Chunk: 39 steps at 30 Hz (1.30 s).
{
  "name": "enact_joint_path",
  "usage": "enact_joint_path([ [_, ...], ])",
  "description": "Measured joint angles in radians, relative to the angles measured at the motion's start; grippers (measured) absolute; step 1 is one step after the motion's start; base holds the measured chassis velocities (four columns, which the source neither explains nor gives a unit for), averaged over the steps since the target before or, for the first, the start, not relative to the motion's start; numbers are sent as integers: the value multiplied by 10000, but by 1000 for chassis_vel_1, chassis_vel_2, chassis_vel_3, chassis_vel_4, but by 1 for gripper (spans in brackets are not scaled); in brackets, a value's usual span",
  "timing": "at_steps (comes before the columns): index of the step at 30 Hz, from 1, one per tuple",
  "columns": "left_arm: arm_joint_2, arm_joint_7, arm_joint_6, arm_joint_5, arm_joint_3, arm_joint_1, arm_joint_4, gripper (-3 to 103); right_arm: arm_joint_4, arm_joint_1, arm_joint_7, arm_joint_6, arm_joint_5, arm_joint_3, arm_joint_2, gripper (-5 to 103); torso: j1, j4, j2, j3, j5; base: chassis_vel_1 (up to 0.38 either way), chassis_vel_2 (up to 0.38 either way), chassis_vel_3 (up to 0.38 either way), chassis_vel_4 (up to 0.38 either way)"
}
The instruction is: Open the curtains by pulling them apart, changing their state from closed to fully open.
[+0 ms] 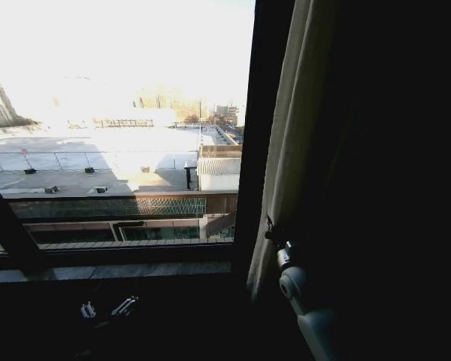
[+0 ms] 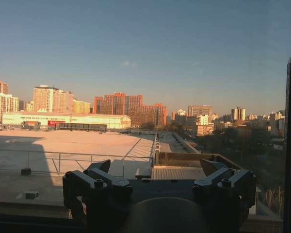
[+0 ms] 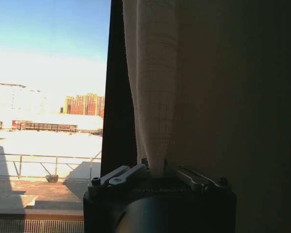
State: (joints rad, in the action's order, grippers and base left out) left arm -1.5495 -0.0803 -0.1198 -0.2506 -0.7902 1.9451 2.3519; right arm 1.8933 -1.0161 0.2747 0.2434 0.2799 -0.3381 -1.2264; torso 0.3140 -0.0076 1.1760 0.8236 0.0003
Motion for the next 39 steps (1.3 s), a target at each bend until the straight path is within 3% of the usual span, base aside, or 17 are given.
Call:
enact_joint_path([
  [20,-93,1,-32,32,16,35,19,100,107,105,3,182,434,-104,176,0,0,1,0,-1,-2,-16,-16,22,15],
  [32,-123,-5,-70,44,32,28,-10,100,52,100,-7,90,375,-111,179,0,-1,-2,0,1,9,-174,-164,168,168],
  [39,-116,-3,-157,45,26,49,-48,100,-72,157,71,56,361,-169,174,0,-2,1,0,-1,-10,-33,-20,28,19],
])
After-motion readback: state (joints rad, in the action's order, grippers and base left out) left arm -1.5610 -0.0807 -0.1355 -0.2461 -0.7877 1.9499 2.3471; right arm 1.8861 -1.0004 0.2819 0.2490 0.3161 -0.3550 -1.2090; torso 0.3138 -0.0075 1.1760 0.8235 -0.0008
